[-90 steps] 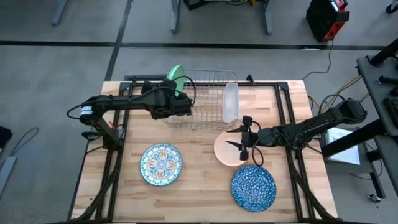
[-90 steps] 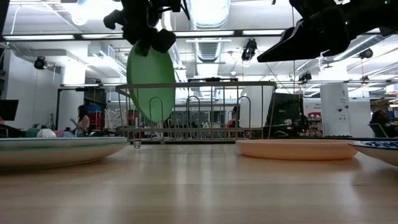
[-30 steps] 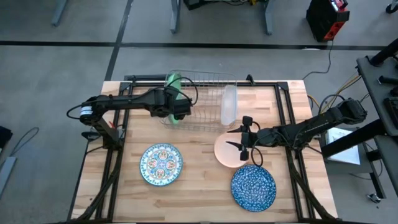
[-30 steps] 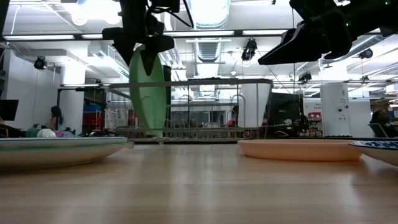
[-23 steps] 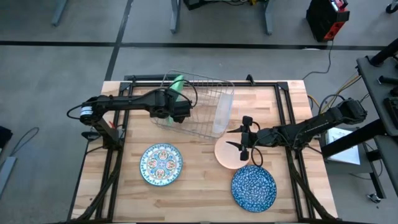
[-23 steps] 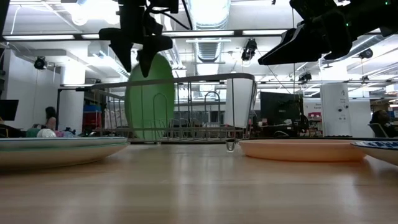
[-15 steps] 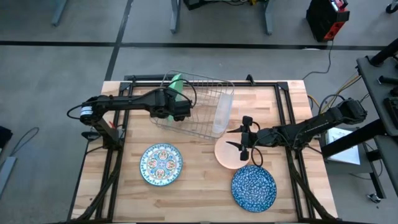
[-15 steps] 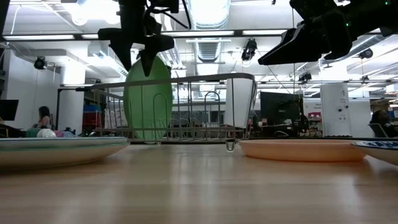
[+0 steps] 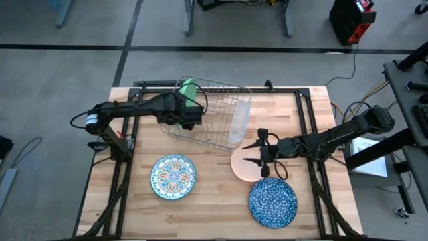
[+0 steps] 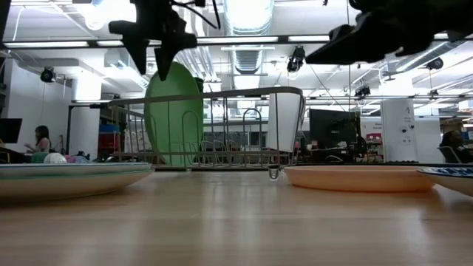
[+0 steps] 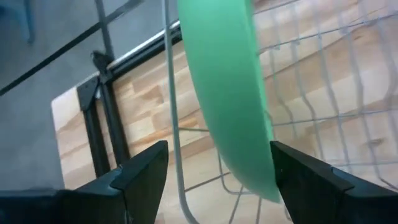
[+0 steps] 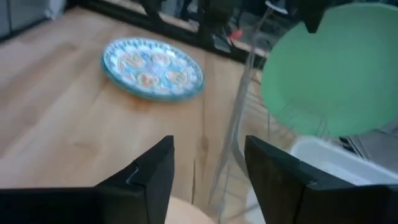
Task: Sort dishes
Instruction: Put the blue patterned plate into the dish rack
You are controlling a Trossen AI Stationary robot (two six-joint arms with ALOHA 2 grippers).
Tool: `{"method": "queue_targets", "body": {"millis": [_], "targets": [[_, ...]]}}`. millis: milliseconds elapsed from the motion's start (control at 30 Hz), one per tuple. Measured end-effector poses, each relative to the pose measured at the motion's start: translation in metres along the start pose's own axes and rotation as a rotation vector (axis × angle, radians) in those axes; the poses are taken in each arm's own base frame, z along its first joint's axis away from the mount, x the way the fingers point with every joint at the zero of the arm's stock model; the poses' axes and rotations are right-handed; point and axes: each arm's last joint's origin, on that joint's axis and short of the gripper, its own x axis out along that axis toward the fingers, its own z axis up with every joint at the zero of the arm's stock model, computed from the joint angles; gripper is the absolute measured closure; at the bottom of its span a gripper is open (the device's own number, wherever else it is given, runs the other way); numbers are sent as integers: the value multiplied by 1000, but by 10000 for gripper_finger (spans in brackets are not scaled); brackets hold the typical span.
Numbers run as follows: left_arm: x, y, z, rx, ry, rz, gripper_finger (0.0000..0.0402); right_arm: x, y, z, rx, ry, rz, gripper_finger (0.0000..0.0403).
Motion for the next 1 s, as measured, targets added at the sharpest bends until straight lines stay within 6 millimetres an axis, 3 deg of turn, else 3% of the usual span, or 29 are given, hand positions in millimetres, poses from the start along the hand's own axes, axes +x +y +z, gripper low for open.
{"method": "queue_targets", "body": {"millis": [167, 433, 733, 1000], "targets": [[-22, 8, 11, 59, -39, -70, 136, 10, 3, 4, -18, -12, 46, 277], [-59, 18, 27, 83, -131, -186, 136, 52, 6, -2, -12, 104, 65, 396], [-82, 14, 16, 140, -179, -259, 136, 60, -12, -10, 101, 156, -10, 401], [-84, 3, -2, 170, -170, -267, 136, 57, -28, -20, 121, 233, -65, 402]]}}
